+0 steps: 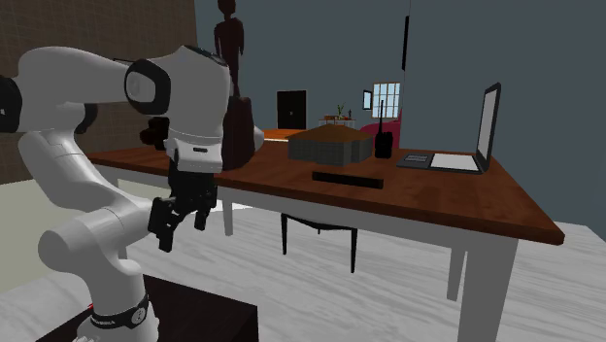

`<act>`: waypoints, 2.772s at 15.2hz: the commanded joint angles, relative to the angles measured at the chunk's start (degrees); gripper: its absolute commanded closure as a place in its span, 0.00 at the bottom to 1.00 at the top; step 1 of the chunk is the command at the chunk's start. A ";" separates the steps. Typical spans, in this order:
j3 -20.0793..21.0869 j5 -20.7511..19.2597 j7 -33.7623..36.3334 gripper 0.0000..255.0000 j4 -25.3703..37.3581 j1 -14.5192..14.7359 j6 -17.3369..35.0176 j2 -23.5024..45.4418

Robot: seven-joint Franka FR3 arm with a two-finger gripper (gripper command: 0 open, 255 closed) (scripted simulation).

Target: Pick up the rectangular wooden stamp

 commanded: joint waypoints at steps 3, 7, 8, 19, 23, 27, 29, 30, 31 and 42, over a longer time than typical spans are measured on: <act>2.18 2.18 2.97 0.00 1.57 0.91 0.71 1.76; 6.33 5.90 8.78 0.00 5.45 2.45 2.22 5.92; 7.32 6.68 10.22 0.00 6.58 2.78 2.60 7.08; 17.38 10.90 25.87 0.00 23.03 5.12 5.83 22.54; 20.64 10.21 31.79 0.00 31.03 5.83 6.12 29.38; 23.60 8.20 37.91 0.00 40.39 6.92 5.58 37.05; 24.93 6.66 41.01 0.00 45.72 7.78 4.89 41.26; 25.53 5.77 42.56 0.00 48.59 8.31 4.41 43.48; 26.11 4.78 44.11 0.00 51.62 8.92 3.82 45.78; 27.47 0.62 49.67 0.00 59.29 12.08 5.41 54.60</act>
